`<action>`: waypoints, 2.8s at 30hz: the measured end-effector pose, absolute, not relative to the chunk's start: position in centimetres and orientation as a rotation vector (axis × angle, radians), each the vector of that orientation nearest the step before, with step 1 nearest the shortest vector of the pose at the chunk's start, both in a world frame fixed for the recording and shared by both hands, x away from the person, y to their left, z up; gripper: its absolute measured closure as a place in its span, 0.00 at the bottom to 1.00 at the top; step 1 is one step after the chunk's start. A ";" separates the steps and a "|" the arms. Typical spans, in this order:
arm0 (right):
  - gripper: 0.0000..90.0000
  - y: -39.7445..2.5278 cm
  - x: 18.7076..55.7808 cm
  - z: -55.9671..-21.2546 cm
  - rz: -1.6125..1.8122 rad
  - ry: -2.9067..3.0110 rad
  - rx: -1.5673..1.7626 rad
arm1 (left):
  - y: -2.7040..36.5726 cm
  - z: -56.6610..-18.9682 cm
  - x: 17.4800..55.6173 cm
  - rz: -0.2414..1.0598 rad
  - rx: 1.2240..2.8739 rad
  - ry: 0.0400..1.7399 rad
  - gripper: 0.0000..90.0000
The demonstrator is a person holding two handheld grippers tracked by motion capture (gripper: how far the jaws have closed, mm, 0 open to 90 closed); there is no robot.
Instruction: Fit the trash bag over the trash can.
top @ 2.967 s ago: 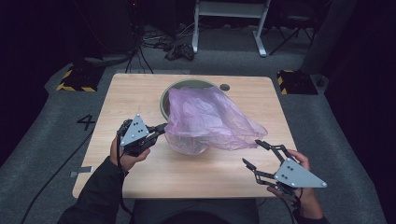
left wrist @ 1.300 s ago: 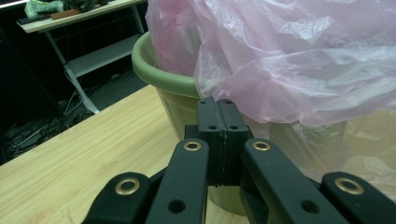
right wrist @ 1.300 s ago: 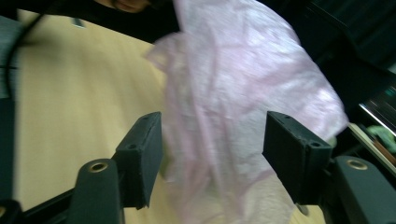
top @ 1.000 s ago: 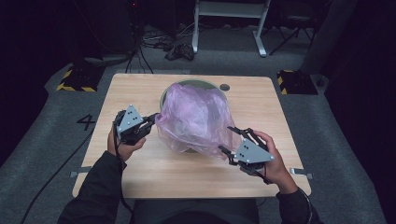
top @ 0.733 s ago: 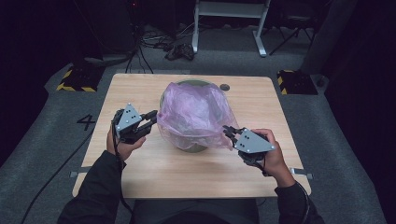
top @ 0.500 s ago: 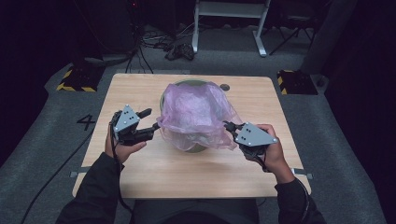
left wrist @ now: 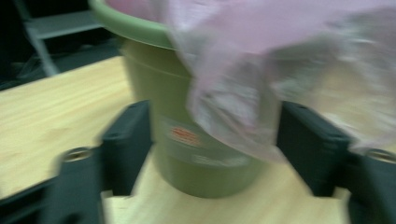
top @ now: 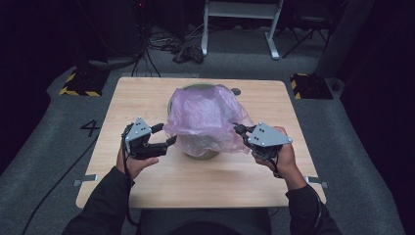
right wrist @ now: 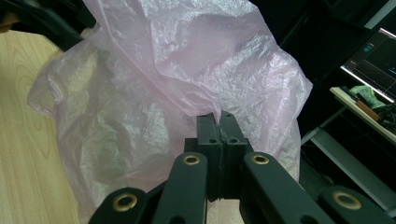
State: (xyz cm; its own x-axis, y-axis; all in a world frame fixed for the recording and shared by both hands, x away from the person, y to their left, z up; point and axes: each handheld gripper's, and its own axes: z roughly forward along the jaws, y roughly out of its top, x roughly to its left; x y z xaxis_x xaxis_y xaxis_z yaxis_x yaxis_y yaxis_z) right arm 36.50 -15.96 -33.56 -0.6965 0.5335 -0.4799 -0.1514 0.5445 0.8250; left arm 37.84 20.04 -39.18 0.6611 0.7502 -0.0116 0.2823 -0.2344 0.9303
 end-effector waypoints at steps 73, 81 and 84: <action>0.95 -16.4 49.3 -33.2 1.099 1.997 0.699 | 21.6 -32.9 41.2 0.587 1.870 0.604 0.30; 0.94 -15.5 49.3 -33.1 1.099 2.007 0.661 | 20.7 -32.4 42.7 0.661 1.904 0.638 0.57; 0.94 -15.5 49.4 -33.0 1.094 2.008 0.659 | 20.9 -32.3 43.1 0.694 1.902 0.643 0.75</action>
State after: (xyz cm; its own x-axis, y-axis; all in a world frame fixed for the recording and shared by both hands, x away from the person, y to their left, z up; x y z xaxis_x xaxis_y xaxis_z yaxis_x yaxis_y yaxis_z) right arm 49.42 -15.47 -33.03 -0.5912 0.7202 -0.3631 0.0853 0.5035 0.8598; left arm 43.14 20.86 -32.34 0.6975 0.6913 0.1884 0.1357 -0.3856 0.9126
